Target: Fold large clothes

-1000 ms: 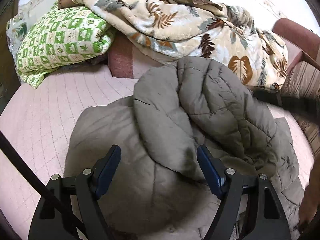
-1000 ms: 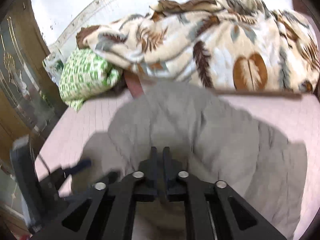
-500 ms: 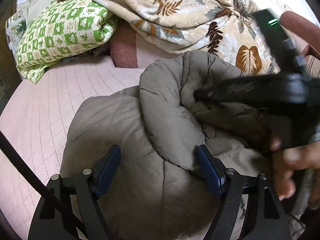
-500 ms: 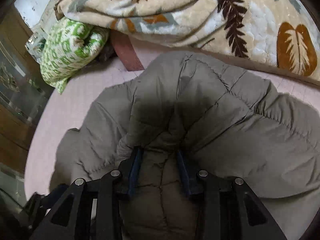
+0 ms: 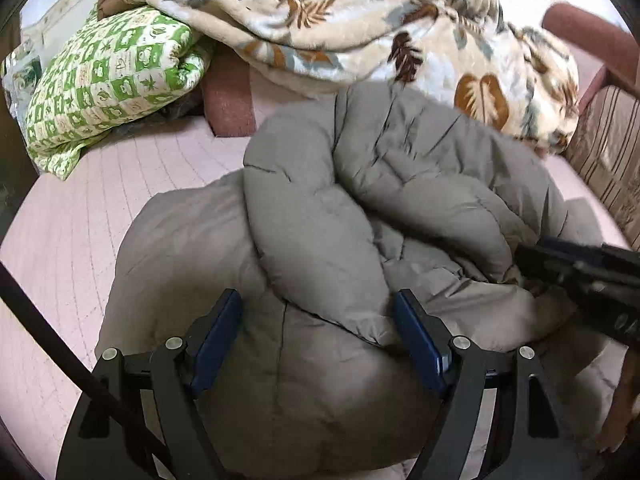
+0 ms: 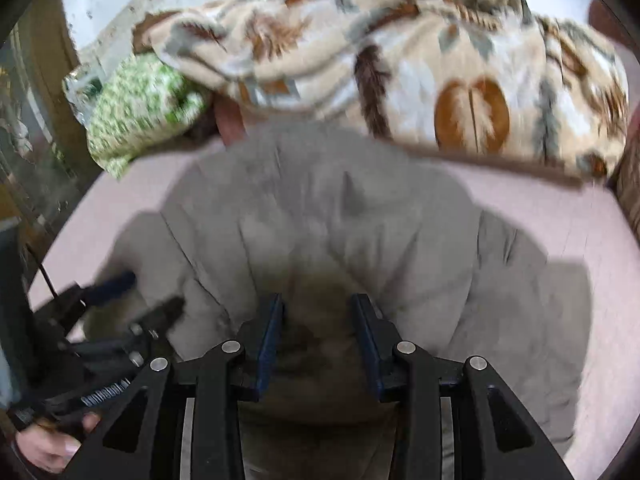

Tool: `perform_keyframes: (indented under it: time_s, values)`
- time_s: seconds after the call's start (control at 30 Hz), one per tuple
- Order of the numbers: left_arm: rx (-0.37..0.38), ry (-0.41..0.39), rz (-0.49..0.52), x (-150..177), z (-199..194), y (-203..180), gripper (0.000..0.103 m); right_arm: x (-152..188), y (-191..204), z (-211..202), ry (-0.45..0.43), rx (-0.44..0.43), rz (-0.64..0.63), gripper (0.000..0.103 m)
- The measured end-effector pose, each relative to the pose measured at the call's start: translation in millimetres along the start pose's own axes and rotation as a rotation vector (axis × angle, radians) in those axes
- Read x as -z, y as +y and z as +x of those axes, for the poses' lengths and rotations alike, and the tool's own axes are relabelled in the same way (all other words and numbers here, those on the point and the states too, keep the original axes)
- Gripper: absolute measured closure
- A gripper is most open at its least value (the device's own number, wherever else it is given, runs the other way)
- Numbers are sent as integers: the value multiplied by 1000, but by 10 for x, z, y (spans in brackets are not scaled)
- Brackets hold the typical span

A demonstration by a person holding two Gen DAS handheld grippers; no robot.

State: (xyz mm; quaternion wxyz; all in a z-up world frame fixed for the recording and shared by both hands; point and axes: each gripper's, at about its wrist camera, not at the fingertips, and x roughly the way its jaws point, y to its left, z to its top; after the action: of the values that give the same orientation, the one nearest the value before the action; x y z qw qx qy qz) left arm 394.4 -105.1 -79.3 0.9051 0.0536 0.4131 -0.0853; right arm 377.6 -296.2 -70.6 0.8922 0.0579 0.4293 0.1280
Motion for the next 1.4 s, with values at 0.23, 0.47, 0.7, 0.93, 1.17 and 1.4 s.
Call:
perform_keyframes:
  time_s: [0.23, 0.47, 0.7, 0.93, 1.17, 1.4]
  values:
    - [-17, 3, 25, 35, 44, -23, 23, 207, -55, 333, 21, 20, 31, 63]
    - [44, -60, -6, -41, -239, -5, 23, 92, 15, -178, -77, 2, 29, 63]
    - [43, -34, 50, 40, -144, -172, 23, 313, 112, -184, -47, 9, 15, 63]
    - [7, 11, 85, 106, 23, -251, 22, 468, -21, 152, 28, -8, 44, 63]
    - [-17, -25, 109, 130, -49, -304, 20, 505, 25, 197, 25, 16, 13, 63]
    - [37, -62, 100, 234, -614, -325, 21, 542, 120, -517, -49, -4, 42, 63]
